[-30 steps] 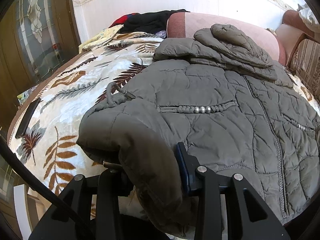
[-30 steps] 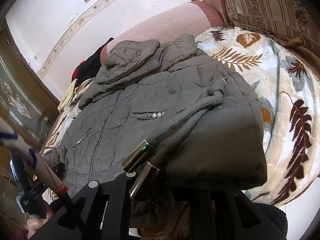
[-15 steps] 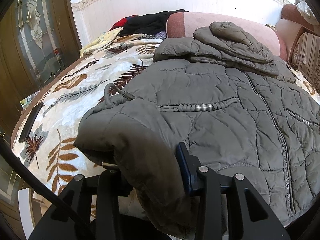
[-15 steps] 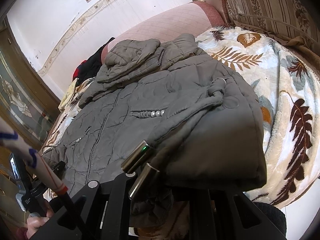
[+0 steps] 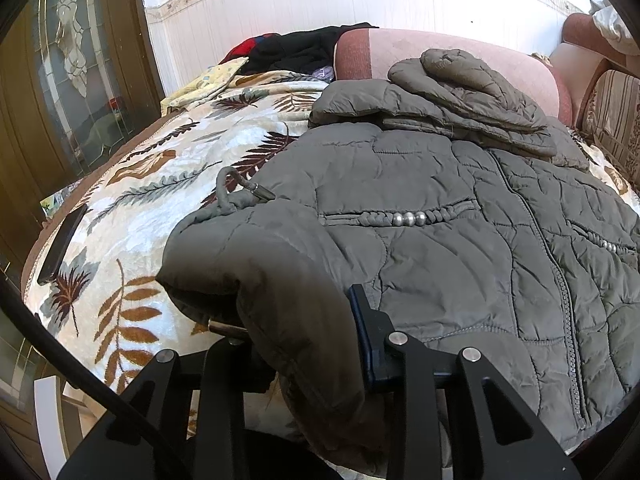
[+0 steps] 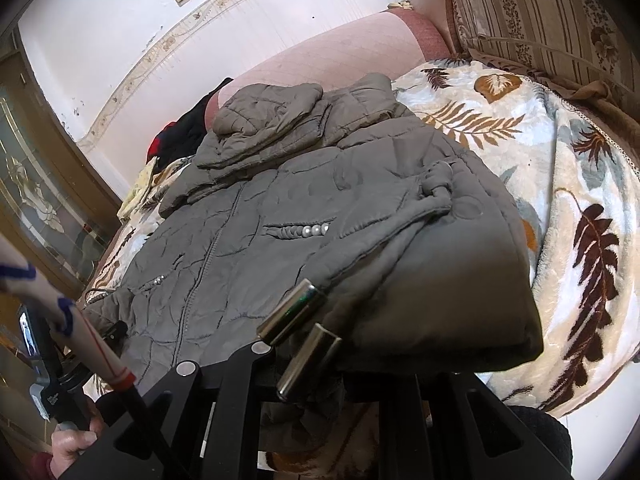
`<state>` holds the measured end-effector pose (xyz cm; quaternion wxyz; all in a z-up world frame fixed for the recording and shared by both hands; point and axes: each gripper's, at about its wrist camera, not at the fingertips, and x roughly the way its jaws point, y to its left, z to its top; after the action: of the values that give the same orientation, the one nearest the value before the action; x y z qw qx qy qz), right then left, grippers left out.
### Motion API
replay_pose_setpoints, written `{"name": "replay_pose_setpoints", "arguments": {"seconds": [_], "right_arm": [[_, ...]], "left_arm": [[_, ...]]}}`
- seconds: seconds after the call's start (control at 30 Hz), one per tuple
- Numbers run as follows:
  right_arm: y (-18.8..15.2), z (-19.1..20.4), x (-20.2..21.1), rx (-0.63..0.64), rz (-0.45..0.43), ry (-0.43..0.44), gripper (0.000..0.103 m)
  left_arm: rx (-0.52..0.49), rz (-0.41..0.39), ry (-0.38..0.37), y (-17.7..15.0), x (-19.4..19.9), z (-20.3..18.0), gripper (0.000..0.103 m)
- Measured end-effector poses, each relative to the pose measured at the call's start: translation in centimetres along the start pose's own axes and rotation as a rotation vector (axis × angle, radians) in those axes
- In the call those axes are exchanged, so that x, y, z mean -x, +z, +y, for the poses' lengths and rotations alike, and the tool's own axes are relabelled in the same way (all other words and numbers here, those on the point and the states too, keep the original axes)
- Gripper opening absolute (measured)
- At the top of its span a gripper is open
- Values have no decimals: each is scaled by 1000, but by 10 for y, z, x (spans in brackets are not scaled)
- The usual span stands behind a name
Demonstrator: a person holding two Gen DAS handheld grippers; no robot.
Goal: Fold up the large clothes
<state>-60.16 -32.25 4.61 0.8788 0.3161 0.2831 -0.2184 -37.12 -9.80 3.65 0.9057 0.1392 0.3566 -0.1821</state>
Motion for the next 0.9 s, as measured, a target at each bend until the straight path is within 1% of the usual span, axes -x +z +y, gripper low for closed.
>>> {"name": "replay_pose_setpoints", "arguments": {"seconds": [0.47,0.9], "right_arm": [[0,1,4,21,-21,-4,17],[0,-2,15,24,-42,3,16]], "left_arm": [[10,-14,-5,1,4,3,29],[15,-53,1,0,12,5,27]]}}
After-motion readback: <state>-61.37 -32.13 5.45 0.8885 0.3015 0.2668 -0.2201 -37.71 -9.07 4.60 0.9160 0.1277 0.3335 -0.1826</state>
